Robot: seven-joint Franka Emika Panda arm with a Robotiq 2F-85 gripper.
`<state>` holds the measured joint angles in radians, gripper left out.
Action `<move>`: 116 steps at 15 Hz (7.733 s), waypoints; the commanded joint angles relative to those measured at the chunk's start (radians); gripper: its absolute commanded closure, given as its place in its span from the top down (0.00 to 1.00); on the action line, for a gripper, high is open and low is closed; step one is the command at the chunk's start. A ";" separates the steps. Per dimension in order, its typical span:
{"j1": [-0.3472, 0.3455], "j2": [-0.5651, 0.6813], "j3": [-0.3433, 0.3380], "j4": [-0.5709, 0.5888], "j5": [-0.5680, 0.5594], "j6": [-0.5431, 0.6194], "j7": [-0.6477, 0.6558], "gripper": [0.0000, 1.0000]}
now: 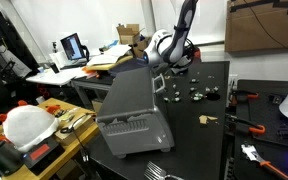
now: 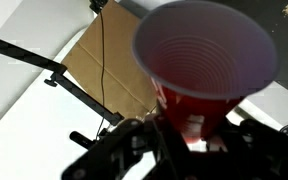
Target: Pour out the contents in the red cup
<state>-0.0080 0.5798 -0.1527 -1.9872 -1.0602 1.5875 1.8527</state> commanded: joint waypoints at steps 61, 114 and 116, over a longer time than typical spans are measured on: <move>-0.386 -0.012 -0.059 -0.187 2.607 0.773 -1.577 0.08; 0.026 -0.495 -0.335 -0.536 1.508 1.319 -1.125 1.00; 0.064 -0.498 -0.352 -0.521 1.368 1.304 -1.047 1.00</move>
<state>-0.0049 0.1220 -0.4713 -2.4964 0.4648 2.8996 0.7026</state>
